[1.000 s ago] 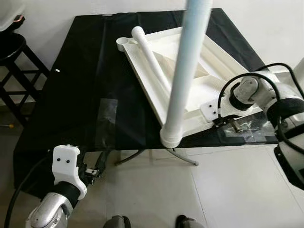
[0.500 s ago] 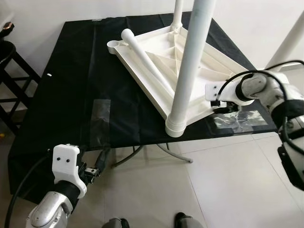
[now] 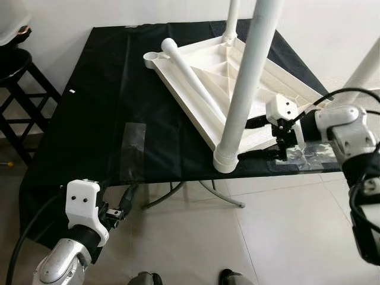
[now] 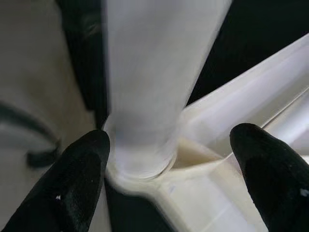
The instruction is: Building children table
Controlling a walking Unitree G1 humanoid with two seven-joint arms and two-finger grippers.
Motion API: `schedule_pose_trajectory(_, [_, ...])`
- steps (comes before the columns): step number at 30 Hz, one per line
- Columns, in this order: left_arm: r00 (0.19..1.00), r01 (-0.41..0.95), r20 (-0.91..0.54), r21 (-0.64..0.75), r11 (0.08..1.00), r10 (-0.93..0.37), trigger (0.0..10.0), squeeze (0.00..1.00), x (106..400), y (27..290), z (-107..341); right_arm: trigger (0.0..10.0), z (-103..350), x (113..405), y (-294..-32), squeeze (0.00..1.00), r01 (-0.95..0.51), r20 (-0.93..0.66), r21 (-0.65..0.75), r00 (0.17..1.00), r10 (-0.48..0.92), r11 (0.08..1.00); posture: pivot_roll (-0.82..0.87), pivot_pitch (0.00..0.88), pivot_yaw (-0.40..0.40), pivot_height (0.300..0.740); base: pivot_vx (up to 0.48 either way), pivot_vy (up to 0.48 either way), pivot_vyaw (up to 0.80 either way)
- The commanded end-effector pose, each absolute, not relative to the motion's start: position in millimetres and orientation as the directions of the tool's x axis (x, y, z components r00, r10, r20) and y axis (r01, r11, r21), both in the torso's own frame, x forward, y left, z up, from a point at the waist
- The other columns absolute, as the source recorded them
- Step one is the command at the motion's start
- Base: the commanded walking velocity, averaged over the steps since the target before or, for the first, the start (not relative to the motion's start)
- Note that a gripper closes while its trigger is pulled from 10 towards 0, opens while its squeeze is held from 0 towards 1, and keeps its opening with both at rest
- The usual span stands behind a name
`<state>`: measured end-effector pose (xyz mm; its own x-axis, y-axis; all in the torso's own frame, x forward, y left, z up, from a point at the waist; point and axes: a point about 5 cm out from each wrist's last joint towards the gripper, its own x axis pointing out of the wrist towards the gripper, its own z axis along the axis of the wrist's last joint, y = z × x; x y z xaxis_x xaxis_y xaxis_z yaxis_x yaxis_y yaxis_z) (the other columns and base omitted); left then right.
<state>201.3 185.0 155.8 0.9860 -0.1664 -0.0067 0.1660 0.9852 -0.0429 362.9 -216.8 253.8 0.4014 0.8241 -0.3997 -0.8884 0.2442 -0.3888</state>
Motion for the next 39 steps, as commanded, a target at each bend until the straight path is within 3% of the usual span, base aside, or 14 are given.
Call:
schedule_pose_trajectory(1, [0.986,0.164,-0.026,-0.032,0.986,-0.165,10.0,0.0,200,187,152,10.0,259,362,-211,0.49,-0.873,-0.292,-0.398,0.412,0.863,0.282,0.0,0.175,0.026,0.74,0.0,0.0,0.0])
schedule_pose_trajectory(2, [0.986,0.164,-0.026,-0.032,0.986,-0.165,10.0,0.0,200,187,152,10.0,259,362,-211,0.49,-0.873,-0.292,-0.398,0.412,0.863,0.282,0.0,0.175,0.026,0.74,0.0,0.0,0.0])
schedule_pose_trajectory(3, [0.985,0.168,-0.028,-0.024,0.985,-0.169,10.0,0.0,200,187,152,10.0,257,359,-195,0.0,-0.893,-0.194,-0.364,0.352,0.916,0.266,0.01,0.176,0.031,0.74,0.0,0.0,0.0])
schedule_pose_trajectory(11, [0.985,0.17,-0.03,-0.012,0.985,-0.171,10.0,0.0,201,188,152,10.0,257,364,-166,0.0,-0.895,-0.076,-0.357,0.312,0.947,0.266,0.02,0.18,0.03,0.74,0.0,0.0,0.0])
schedule_pose_trajectory(12, [0.985,0.169,-0.028,-0.008,0.986,-0.169,10.0,0.0,200,188,153,0.3,261,367,-156,0.0,-0.889,-0.085,-0.386,0.303,0.949,0.249,0.03,0.188,0.025,0.74,0.0,0.0,0.0])
schedule_pose_trajectory(20, [0.986,0.165,-0.024,-0.002,0.986,-0.165,10.0,0.0,200,187,154,0.0,269,370,-150,0.0,-0.89,-0.134,-0.411,0.275,0.952,0.199,0.03,0.195,0.016,0.74,0.0,0.0,0.0])
schedule_pose_trajectory(28, [0.986,0.164,-0.023,-0.002,0.987,-0.164,10.0,0.0,200,187,154,0.0,268,372,-160,0.0,-0.88,-0.169,-0.406,0.337,0.926,0.246,0.03,0.199,0.015,0.74,0.0,0.0,0.0])
schedule_pose_trajectory(30, [0.986,0.163,-0.023,-0.002,0.987,-0.163,10.0,0.0,200,187,154,0.0,263,375,-166,0.0,-0.864,-0.192,-0.401,0.405,0.894,0.305,0.02,0.2,0.015,0.74,0.0,0.0,0.0])
schedule_pose_trajectory(31, [0.986,0.163,-0.023,-0.002,0.987,-0.163,10.0,0.0,200,188,154,0.0,252,381,-173,0.0,-0.823,-0.227,-0.389,0.521,0.823,0.414,0.01,0.2,0.01,0.74,0.0,0.0,0.0])
schedule_pose_trajectory(32, [0.986,0.163,-0.023,-0.002,0.987,-0.163,10.0,0.0,200,188,154,0.0,252,381,-173,0.0,-0.823,-0.227,-0.389,0.521,0.823,0.414,0.01,0.2,0.01,0.74,0.0,0.0,0.0])
schedule_pose_trajectory(33, [0.986,0.163,-0.024,-0.002,0.987,-0.163,10.0,0.0,200,189,154,0.0,232,390,-177,0.0,-0.711,-0.257,-0.342,0.7,0.667,0.615,0.01,0.199,0.002,0.74,0.0,0.0,0.0])
schedule_pose_trajectory(34, [0.986,0.162,-0.025,-0.002,0.987,-0.162,10.0,0.0,200,189,153,0.0,218,393,-180,0.0,-0.602,-0.29,-0.326,0.797,0.53,0.728,0.01,0.198,0.0,0.74,0.0,0.0,0.0])
schedule_pose_trajectory(37, [0.987,0.162,-0.025,-0.002,0.987,-0.162,10.0,0.0,200,190,154,0.0,198,386,-171,0.0,-0.42,-0.264,-0.31,0.9,0.348,0.853,0.01,0.202,-0.003,0.74,0.0,0.0,0.0])
schedule_pose_trajectory(39, [0.987,0.158,-0.024,-0.003,0.987,-0.158,10.0,0.0,201,191,154,0.0,174,353,-131,0.0,-0.299,-0.222,-0.167,0.94,0.26,0.94,0.01,0.206,0.013,0.74,0.0,0.0,0.0])
